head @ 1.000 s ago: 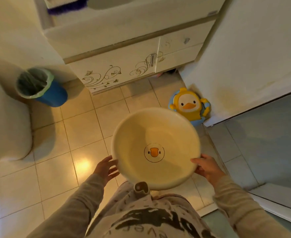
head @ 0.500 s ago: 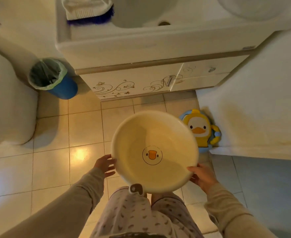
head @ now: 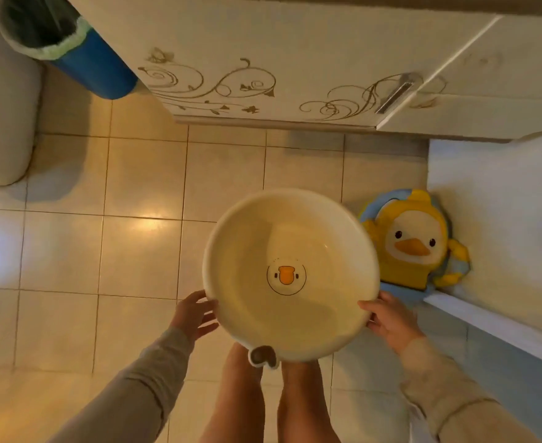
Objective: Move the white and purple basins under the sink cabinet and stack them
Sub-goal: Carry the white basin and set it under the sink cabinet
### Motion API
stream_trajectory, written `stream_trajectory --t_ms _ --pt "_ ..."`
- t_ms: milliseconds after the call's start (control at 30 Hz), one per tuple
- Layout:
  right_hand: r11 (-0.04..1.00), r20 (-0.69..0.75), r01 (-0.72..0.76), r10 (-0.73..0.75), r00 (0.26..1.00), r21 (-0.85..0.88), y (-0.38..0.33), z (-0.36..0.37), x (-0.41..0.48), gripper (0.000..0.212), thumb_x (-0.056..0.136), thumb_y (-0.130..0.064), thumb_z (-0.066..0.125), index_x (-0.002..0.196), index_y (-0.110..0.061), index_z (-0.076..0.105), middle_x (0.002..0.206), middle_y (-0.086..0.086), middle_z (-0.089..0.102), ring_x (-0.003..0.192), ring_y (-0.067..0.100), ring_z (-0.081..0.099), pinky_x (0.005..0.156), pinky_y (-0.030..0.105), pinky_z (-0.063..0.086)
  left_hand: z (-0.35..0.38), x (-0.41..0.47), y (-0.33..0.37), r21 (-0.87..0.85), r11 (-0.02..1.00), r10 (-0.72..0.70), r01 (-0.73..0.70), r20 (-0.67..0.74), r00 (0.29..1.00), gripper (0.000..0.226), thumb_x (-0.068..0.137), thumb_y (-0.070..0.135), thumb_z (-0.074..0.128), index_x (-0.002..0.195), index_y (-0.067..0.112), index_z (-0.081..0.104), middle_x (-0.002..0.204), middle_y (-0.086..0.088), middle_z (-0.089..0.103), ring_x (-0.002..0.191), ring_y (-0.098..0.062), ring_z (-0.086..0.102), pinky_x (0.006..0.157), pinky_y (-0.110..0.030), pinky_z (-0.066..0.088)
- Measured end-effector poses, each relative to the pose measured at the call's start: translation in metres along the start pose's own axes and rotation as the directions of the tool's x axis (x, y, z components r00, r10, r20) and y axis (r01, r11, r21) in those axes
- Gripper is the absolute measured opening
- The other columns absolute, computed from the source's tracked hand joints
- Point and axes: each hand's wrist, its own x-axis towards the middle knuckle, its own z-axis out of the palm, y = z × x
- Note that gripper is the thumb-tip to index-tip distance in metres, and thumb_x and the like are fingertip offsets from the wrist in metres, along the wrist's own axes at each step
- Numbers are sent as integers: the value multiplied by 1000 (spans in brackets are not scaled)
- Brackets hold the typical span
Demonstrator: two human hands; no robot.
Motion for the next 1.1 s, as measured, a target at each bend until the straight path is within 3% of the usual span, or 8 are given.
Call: stream_trajectory --t_ms 167,300,500,600,700,833,1000,1100 --pt "999 -10 47 -47 999 1 -6 42 139 27 84 8 55 103 -11 57 92 7 62 77 18 59 64 34 51 35 126 5 -45 997 67 -68 -34 997 42 88 -1 49 129 4 51 100 -13 60 88 -29 58 69 -35 51" --pt "990 13 141 -141 990 -1 -43 72 238 36 83 8 55 116 -7 55 93 10 62 75 20 57 68 36 48 60 223 48 -70 984 162 -161 4 987 38 87 1 51 124 9 55 89 -6 62 86 -26 59 71 -35 51" --pt "960 12 280 -280 960 -16 -134 107 341 24 84 5 57 80 -18 54 96 7 63 99 25 56 58 34 50 102 325 130 -15 946 324 -324 100 941 36 87 4 53 122 13 57 90 -3 63 90 -25 60 84 -38 50" --pt "940 38 342 -342 939 1 -176 125 368 22 85 5 57 99 -11 59 98 5 64 102 25 58 56 32 56 118 352 170 -35 913 408 -407 103 907 39 88 6 53 126 13 56 97 -3 64 95 -26 61 90 -40 51" --pt "919 35 392 -394 919 38 -205 135 384 44 86 6 56 128 -5 51 117 10 60 106 25 58 67 35 53 129 366 200 -23 883 469 -469 120 875 41 88 7 53 128 14 55 107 -5 63 97 -26 61 89 -40 52" --pt "922 56 382 -385 921 60 -211 138 397 46 87 6 54 131 -7 50 107 7 64 108 25 57 72 36 51 140 377 213 -42 881 474 -472 121 872 38 88 7 53 125 17 54 99 -2 64 93 -25 61 89 -41 51" --pt "931 88 364 -364 927 10 -206 133 382 53 90 -11 58 139 -12 39 138 10 52 113 29 56 91 46 47 142 360 208 43 885 458 -463 88 885 44 91 13 52 135 14 47 118 -8 60 107 -29 58 95 -44 49" --pt "958 61 281 -277 959 -66 -187 123 341 62 89 -27 60 144 -14 34 142 8 45 119 33 53 90 47 49 131 319 186 87 917 383 -389 77 920 48 93 20 49 139 9 40 123 -10 55 110 -30 56 93 -43 47"
